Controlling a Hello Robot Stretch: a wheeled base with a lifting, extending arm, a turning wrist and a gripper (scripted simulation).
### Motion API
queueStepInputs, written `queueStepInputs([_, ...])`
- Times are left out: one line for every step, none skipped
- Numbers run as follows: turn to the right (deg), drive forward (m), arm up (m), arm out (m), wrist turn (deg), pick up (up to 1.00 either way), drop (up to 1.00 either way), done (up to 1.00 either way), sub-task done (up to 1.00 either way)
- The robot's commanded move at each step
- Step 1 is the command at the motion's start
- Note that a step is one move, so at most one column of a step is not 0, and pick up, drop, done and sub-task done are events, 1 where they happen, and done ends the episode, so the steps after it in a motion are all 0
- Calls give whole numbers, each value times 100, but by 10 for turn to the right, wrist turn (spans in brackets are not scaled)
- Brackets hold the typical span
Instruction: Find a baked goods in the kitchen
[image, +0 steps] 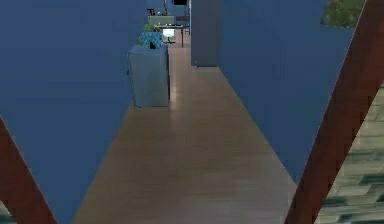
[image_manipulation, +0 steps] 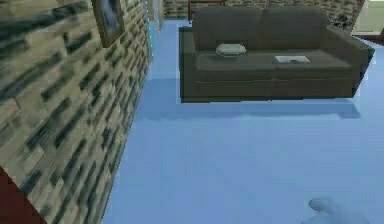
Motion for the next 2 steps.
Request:
queueStepInputs([0,100,0,0,0,0,0,0,0])
queueStepInputs([30,0,0,0,0,0,0,0,0])
